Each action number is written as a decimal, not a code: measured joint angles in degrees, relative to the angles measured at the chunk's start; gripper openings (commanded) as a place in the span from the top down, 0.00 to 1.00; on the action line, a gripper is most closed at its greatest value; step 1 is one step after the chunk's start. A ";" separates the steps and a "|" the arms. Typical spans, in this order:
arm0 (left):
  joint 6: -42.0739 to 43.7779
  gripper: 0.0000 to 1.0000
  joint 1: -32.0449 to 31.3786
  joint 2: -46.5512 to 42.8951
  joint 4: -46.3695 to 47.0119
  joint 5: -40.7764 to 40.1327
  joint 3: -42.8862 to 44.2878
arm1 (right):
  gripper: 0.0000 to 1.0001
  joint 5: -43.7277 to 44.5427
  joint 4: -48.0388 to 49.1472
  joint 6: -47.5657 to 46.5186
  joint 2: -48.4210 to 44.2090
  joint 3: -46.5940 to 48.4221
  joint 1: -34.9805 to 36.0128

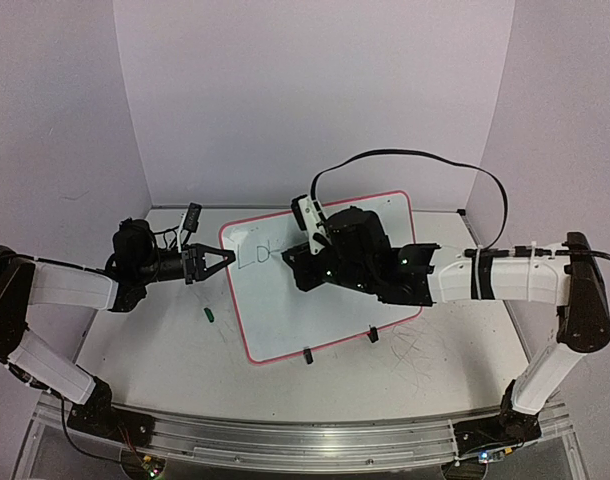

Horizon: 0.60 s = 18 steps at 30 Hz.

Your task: Write a sentence on the whiteboard

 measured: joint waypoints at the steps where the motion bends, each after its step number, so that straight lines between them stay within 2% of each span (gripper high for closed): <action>1: 0.02 1.00 0.00 0.00 -0.02 0.00 0.00 | 1.00 0.02 -0.03 0.17 0.00 -0.22 0.15; 18: 0.09 1.00 0.02 -0.04 -0.20 0.00 0.02 | 1.00 0.83 -0.37 1.41 -0.44 -1.85 0.82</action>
